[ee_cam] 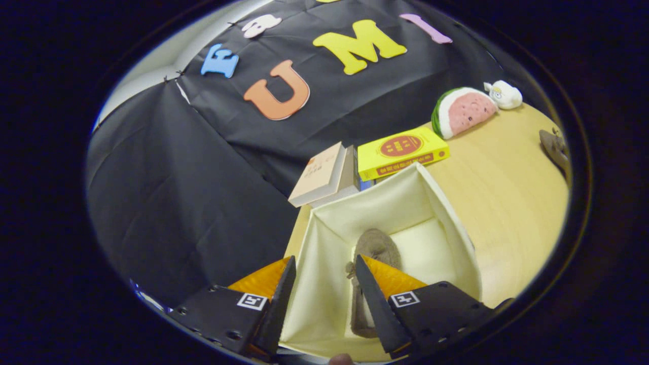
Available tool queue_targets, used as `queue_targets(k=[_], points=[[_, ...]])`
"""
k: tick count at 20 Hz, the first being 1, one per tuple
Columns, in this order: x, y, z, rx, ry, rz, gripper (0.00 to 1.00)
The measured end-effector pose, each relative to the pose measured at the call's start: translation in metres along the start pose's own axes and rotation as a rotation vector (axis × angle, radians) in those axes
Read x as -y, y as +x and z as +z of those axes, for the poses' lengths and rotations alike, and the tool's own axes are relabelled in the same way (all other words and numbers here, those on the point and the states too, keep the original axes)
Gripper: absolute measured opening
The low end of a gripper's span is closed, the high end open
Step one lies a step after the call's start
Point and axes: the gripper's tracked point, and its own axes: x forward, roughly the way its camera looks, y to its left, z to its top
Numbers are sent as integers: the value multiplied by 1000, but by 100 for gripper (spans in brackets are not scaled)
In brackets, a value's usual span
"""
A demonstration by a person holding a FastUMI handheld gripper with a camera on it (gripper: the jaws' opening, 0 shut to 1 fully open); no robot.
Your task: Open the storage box then place both shoes into the box .Put the left shoe in first, then the right shoe, with the right side of both shoes facing outward in a uniform manner.
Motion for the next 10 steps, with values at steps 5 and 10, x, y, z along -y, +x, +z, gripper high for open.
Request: queue_targets(k=[5,10], points=[[5,-25,16,47,-89,42,73],[48,-77,58,151,-158,52,80]])
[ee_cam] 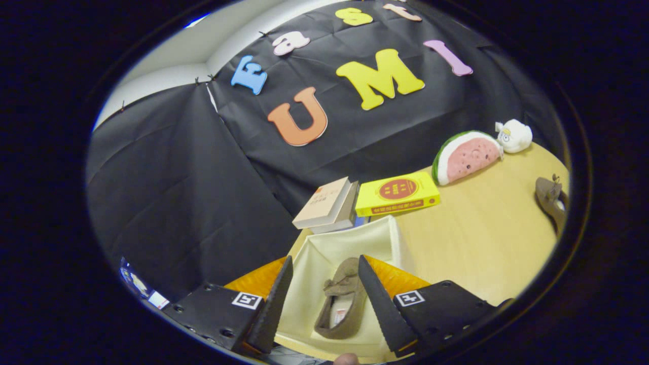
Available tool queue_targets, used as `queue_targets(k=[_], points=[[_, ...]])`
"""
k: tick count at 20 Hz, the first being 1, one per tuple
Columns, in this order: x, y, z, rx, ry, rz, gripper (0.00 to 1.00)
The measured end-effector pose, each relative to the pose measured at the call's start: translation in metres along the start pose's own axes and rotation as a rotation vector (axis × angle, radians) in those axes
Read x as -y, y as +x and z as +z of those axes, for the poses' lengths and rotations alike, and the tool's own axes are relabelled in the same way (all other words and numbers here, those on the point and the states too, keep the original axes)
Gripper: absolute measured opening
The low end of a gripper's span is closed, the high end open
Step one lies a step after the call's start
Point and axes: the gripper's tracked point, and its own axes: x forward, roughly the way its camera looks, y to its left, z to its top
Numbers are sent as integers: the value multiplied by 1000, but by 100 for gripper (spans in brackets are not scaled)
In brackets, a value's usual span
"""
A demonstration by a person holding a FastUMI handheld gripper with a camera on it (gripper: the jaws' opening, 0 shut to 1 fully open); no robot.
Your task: Open the storage box then place both shoes into the box .Put the left shoe in first, then the right shoe, with the right side of both shoes facing outward in a uniform manner.
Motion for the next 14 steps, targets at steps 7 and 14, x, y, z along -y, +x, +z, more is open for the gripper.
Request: queue_targets(k=[7,14], points=[[110,-81,59,69,-88,-80,80],[267,-162,92,11,-200,-260,80]])
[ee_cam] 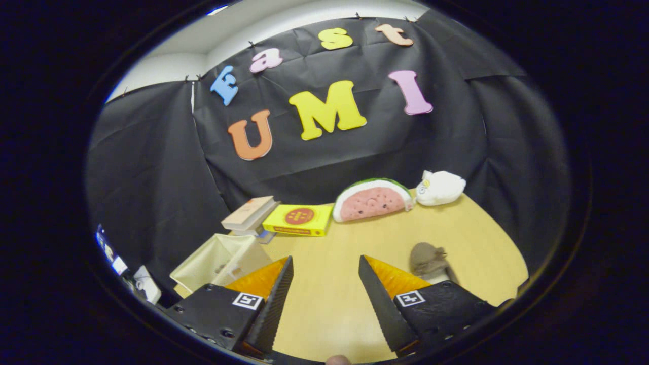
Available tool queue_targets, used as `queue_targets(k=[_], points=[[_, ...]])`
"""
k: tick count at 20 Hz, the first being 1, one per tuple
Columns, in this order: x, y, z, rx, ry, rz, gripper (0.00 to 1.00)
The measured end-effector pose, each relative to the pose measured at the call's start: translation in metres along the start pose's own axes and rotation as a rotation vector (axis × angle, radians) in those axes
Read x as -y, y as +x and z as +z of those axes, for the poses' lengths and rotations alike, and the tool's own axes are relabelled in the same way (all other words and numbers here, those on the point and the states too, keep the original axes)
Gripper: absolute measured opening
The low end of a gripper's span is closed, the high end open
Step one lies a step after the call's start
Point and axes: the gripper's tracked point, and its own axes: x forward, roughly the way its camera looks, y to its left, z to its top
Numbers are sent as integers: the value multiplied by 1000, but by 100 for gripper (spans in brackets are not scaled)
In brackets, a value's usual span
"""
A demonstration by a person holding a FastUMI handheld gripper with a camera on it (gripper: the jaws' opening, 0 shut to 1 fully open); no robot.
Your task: Open the storage box then place both shoes into the box .Put the left shoe in first, then the right shoe, with the right side of both shoes facing outward in a uniform manner.
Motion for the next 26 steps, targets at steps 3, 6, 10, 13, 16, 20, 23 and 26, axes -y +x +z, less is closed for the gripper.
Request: queue_targets(k=[3,6,10,13,16,20,23,26], points=[[76,2,-14,-52,-46,-92,80],[138,19,-36,-130,-117,-183,80],[178,49,-66,-274,-115,-198,82],[197,67,-84,-374,-87,-204,89],[205,83,-89,-420,-86,-211,85],[204,100,-99,-490,-96,-200,68],[212,104,-99,-541,-111,-248,31],[213,105,-100,-569,-134,-267,5]])
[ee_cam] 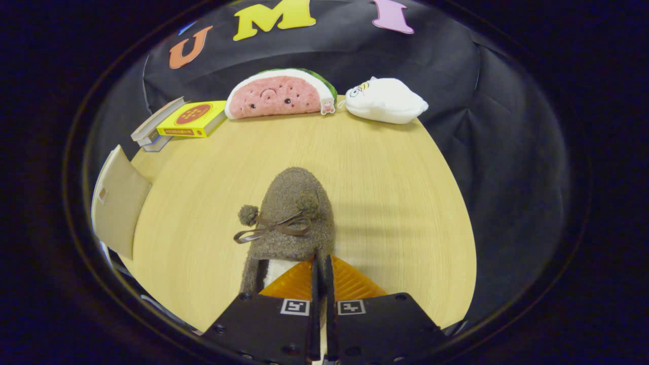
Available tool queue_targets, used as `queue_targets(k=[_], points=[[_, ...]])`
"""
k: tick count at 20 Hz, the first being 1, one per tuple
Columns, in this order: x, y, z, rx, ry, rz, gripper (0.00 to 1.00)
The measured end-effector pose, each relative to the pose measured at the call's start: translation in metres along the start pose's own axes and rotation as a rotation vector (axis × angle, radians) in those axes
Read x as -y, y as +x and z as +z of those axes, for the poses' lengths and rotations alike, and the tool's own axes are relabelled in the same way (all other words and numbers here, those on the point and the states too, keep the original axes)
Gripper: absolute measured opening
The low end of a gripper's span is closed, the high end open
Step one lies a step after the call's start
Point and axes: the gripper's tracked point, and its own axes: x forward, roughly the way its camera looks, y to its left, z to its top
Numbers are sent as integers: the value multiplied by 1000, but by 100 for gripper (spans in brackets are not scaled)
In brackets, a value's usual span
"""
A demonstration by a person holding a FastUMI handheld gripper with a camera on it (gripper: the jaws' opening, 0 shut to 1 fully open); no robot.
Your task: Open the storage box then place both shoes into the box .Put the left shoe in first, then the right shoe, with the right side of both shoes facing outward in a uniform manner.
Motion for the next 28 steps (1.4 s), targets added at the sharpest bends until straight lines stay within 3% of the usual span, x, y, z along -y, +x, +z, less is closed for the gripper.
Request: queue_targets(k=[1,9,16,22,25,28], points=[[-4,-2,0,-6,-2,-3,0],[-80,-49,4,27,31,74,0],[-226,-131,40,73,100,250,0],[-353,-188,94,151,210,331,0],[-412,-194,105,158,254,340,0],[-444,-189,103,149,296,281,0]])
